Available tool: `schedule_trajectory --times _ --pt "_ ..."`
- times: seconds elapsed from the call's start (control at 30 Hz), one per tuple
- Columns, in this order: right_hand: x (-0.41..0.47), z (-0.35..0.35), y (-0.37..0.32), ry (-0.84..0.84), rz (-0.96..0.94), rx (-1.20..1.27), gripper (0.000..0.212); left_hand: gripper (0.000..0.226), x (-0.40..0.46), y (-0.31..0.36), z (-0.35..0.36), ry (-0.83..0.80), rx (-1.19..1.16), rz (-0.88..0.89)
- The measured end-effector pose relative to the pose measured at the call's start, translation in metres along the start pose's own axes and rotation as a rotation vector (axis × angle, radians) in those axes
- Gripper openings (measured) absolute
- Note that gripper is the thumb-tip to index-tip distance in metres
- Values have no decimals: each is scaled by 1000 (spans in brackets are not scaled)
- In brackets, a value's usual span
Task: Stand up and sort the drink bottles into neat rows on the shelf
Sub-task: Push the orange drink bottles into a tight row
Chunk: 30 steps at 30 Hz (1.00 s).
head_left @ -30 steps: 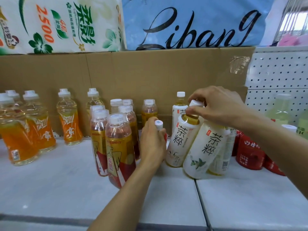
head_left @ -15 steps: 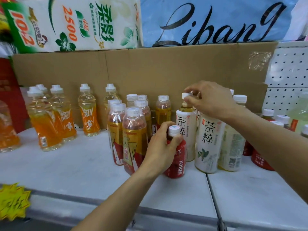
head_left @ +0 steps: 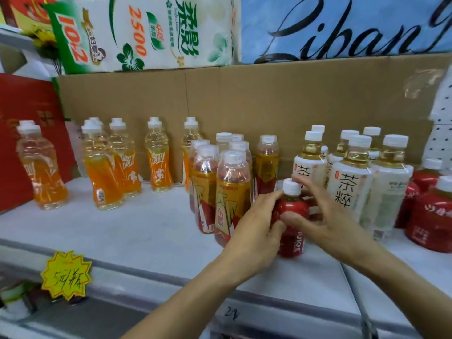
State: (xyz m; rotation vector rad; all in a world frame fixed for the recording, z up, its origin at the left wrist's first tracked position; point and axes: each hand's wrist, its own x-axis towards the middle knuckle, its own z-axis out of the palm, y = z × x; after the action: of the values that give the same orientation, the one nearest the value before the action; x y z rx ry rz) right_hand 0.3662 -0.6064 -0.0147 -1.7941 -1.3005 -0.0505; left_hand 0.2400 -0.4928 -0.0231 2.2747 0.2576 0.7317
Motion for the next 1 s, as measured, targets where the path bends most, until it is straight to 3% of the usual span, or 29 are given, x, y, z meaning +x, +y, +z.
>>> schedule_trajectory --times 0.07,0.33,0.53,0.67,0.73,0.83,0.9,1.0 --pt "-1 9 2 5 66 73 74 47 -12 -7 -12 -26 18 56" --pt "-1 52 -20 175 439 48 80 33 -45 -36 -64 -1 24 105" --pt "-18 76 -55 241 495 110 76 30 -60 -71 -98 4 29 98" --pt "-26 90 -70 381 484 83 87 31 -61 -88 -114 -17 55 86" --pt "-31 101 -78 530 415 27 88 31 -62 -96 -121 -16 50 68" --pt "-30 119 -102 692 112 -80 72 32 -67 -107 -134 -6 47 29" --pt "-18 133 -121 666 -86 -171 66 34 -67 -113 -144 16 65 18" --pt "9 158 -141 485 -261 -197 56 39 -62 -122 -162 69 100 -49"
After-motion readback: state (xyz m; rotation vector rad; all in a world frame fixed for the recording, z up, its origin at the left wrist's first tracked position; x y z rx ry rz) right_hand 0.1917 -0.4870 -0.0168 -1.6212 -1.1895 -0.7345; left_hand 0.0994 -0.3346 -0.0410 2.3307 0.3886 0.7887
